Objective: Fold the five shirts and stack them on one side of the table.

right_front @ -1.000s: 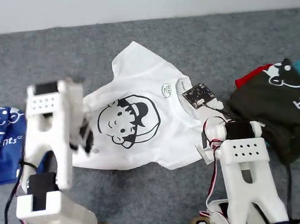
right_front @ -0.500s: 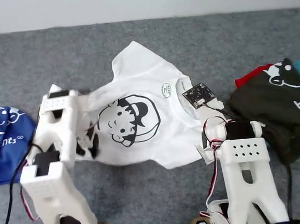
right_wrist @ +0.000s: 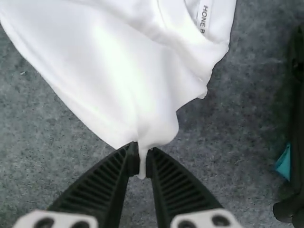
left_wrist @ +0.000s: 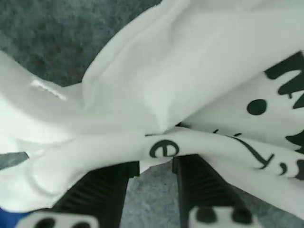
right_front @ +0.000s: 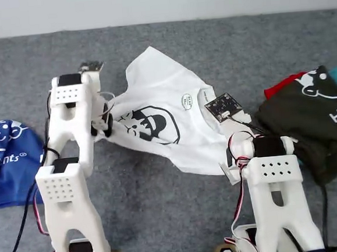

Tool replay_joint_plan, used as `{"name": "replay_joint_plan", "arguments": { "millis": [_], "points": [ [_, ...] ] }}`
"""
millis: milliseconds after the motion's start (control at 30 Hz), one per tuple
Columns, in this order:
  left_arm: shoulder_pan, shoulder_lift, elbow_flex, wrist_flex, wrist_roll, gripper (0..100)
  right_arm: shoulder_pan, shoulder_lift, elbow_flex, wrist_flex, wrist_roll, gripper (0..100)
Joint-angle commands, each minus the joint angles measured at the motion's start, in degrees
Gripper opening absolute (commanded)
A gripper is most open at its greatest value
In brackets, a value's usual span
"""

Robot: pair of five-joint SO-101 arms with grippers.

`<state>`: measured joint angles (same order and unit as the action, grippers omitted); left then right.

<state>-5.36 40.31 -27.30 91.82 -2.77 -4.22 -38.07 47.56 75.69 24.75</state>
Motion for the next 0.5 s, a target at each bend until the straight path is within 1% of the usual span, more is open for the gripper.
{"name": "replay_joint_plan", "arguments": {
  "millis": [0,400,467],
  "points": [
    [0.44,-0.44,-6.37,1.67,0.62,12,0.4,-1.1,-0.18,-0.84,-0.53,1.0],
    [-0.09,-0.44,-6.9,-1.23,0.44,12,0.31,-1.1,-0.09,-0.84,-0.53,1.0],
    [-0.62,-0.44,-6.81,-3.87,0.26,12,0.22,-1.19,-0.09,-0.75,-0.53,1.0]
  ]
}}
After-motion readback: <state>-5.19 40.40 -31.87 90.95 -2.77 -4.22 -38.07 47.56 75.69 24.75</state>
